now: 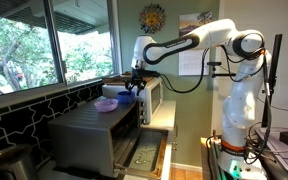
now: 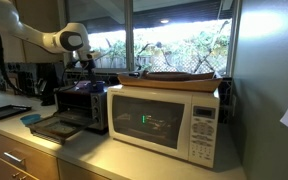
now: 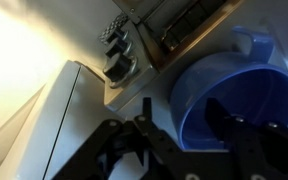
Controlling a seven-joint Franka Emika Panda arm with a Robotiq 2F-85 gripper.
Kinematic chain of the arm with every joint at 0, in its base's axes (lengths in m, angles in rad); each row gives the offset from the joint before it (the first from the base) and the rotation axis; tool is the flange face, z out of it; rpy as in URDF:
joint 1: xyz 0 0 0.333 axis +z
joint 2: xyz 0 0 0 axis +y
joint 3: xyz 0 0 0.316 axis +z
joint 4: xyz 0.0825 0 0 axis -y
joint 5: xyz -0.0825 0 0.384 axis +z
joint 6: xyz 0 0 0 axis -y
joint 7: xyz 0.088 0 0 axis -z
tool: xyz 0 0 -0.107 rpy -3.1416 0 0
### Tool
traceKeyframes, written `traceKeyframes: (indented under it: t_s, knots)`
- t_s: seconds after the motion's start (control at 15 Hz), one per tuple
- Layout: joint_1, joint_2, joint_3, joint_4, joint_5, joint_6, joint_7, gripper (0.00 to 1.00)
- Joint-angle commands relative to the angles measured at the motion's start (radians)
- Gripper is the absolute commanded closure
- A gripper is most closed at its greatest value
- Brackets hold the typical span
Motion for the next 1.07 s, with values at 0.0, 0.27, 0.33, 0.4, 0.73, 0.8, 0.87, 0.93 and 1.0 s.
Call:
traceKeyframes:
  t_s: [0.0, 0.27, 0.33, 0.4, 0.73, 0.8, 0.87, 0.93, 1.0]
  knots:
    - [0.01, 0.017, -0.001, 0.013, -0.026, -0.01, 0.016, 0.48]
    - [0.011, 0.023, -0.001, 0.016, -0.04, -0.014, 0.017, 0.72]
    - [0.011, 0.024, -0.001, 0.017, -0.043, -0.016, 0.016, 0.75]
    - [0.011, 0.025, -0.001, 0.019, -0.05, -0.019, 0.017, 0.85]
    - [0.012, 0.03, 0.0, 0.028, -0.068, -0.027, 0.014, 0.99]
    - [0.013, 0.032, 0.001, 0.031, -0.071, -0.029, 0.013, 0.99]
    - [0.014, 0.033, 0.001, 0.036, -0.074, -0.032, 0.012, 0.99]
    - [0.016, 0.035, 0.001, 0.043, -0.076, -0.04, 0.008, 0.99]
    - [0.018, 0.036, 0.003, 0.054, -0.08, -0.051, 0.004, 0.99]
